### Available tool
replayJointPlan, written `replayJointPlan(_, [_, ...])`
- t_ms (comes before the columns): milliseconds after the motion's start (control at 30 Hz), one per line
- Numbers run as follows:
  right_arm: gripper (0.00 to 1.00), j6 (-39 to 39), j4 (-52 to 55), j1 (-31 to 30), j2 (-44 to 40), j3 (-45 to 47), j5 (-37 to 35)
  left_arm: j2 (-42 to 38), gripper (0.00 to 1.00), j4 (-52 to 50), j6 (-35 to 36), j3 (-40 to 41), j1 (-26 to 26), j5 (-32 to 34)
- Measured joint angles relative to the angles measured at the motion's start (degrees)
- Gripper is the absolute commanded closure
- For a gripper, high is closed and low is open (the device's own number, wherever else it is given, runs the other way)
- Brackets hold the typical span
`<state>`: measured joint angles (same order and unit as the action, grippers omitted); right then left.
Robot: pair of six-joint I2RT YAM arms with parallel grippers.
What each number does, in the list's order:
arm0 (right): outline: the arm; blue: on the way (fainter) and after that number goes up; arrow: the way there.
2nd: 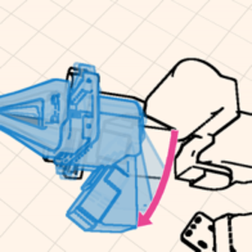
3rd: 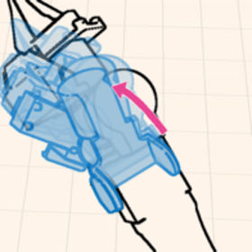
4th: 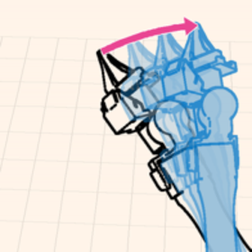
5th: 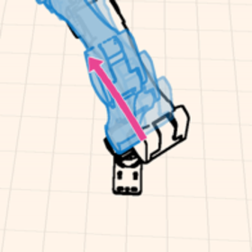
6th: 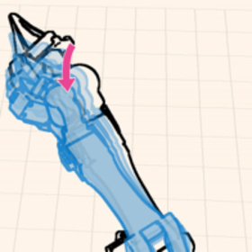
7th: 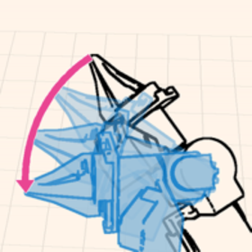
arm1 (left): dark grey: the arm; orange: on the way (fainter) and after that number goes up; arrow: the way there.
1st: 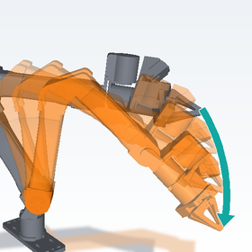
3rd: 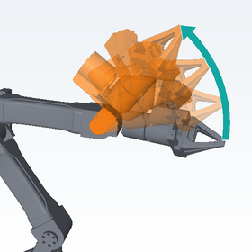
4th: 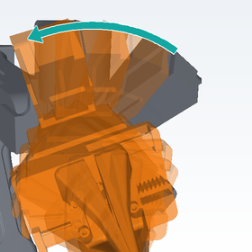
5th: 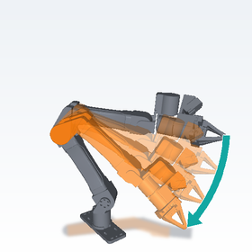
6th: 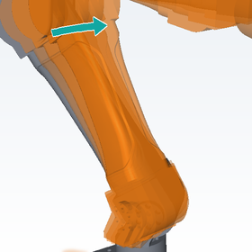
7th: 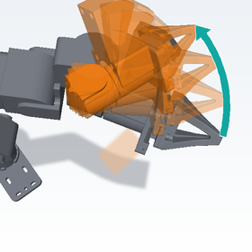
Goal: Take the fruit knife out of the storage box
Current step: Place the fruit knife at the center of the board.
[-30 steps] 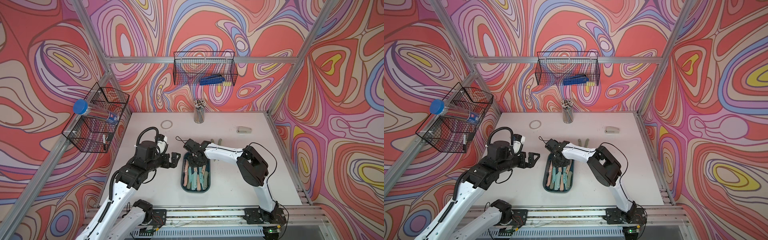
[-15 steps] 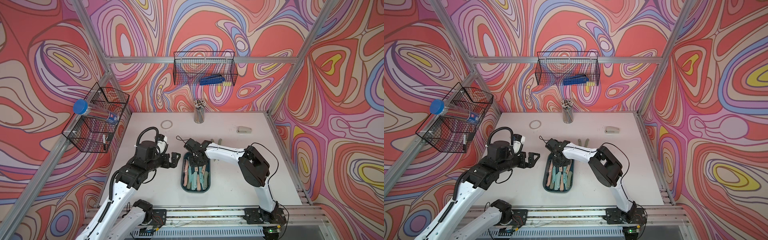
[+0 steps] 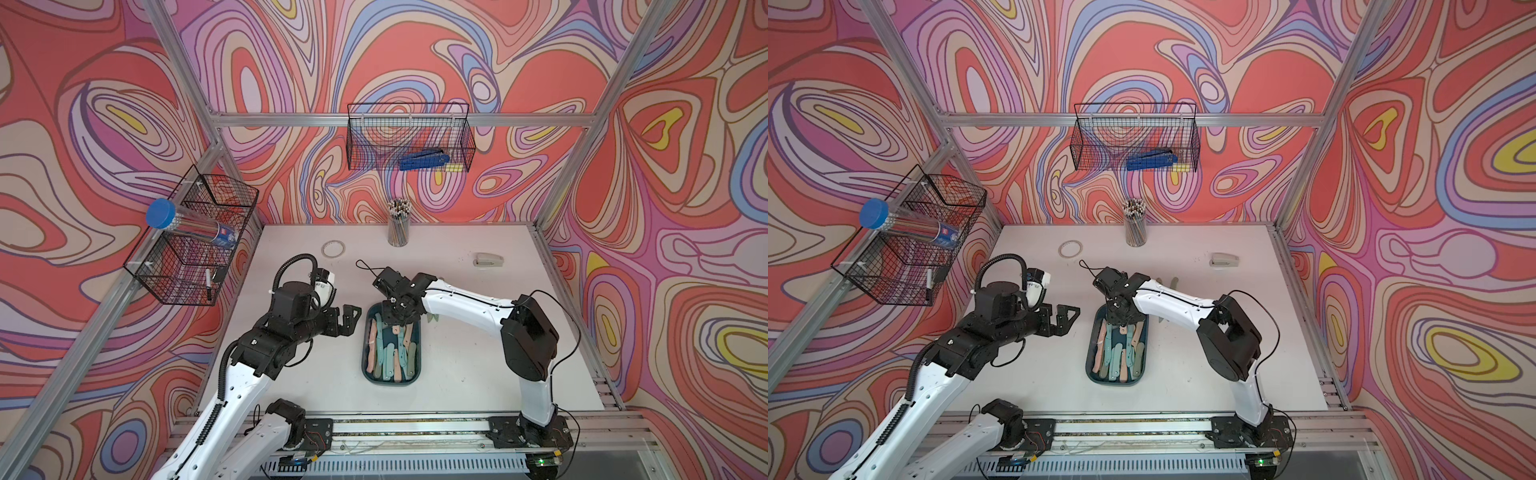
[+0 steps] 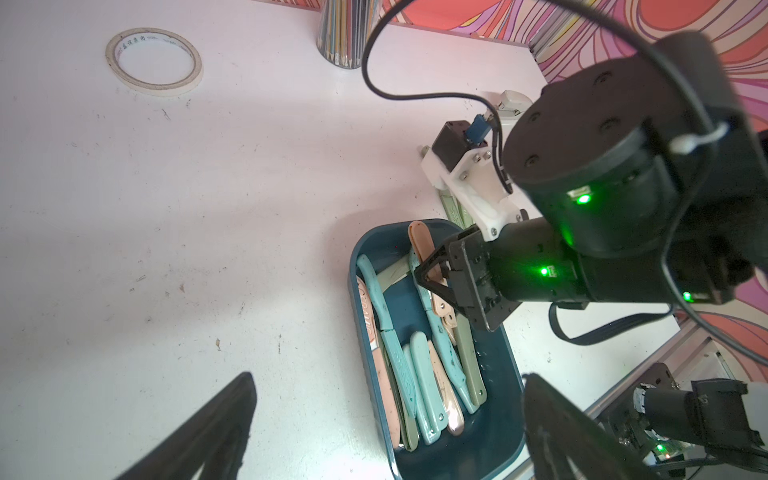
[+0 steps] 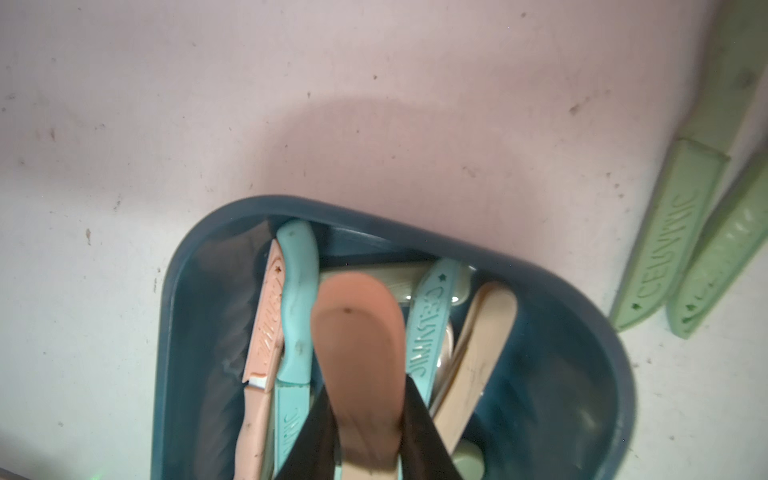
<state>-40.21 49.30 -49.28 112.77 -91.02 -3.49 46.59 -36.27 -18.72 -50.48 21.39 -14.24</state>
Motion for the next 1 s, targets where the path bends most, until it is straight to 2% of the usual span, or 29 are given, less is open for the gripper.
replayJointPlan(200, [0.79, 1.66, 0.72, 5.57, -5.86, 1.38, -0.39, 0.31, 0.00, 0.02, 0.00, 0.00, 0.00, -0.74])
replayJointPlan(500, [0.79, 5.55, 0.39, 20.09, -13.70, 8.48, 0.35, 1.55, 0.01, 0.02, 0.00, 0.00, 0.02, -1.31])
replayJointPlan(733, [0.79, 8.70, -0.26, 28.24, -12.28, 12.63, 3.08, 1.60, 0.01, 0.02, 0.00, 0.00, 0.02, -1.33])
replayJointPlan(1000, [0.79, 10.32, -2.56, 29.44, -2.58, 12.35, 6.23, 1.90, 0.01, 0.00, 0.00, 0.00, 0.07, -1.33])
